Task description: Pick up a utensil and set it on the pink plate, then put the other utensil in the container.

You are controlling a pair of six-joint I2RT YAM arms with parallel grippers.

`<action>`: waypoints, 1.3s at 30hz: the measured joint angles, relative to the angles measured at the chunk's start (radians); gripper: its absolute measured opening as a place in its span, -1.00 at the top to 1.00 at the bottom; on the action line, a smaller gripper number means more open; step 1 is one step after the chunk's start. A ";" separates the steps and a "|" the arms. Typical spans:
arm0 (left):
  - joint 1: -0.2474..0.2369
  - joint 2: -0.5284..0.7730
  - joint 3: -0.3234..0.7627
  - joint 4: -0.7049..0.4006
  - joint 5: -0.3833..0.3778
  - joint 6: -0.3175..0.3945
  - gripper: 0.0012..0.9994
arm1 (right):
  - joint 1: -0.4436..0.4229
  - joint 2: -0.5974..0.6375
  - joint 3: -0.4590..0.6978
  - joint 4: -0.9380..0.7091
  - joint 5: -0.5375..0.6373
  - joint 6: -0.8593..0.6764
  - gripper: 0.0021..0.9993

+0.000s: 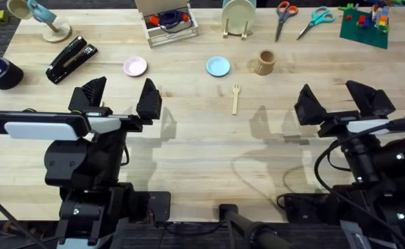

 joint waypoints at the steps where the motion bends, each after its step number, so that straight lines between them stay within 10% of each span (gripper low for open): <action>1: 0.000 0.000 0.000 0.000 0.000 0.000 -0.99 | 0.000 0.000 0.000 0.000 0.000 0.000 -0.99; 25: 0.000 0.000 0.024 -0.053 0.004 0.000 -0.99 | 0.000 0.000 0.011 -0.029 0.001 0.000 -0.99; 39: 0.000 0.106 0.569 -0.523 0.004 0.003 -0.99 | 0.000 0.038 0.438 -0.510 -0.007 0.000 -0.99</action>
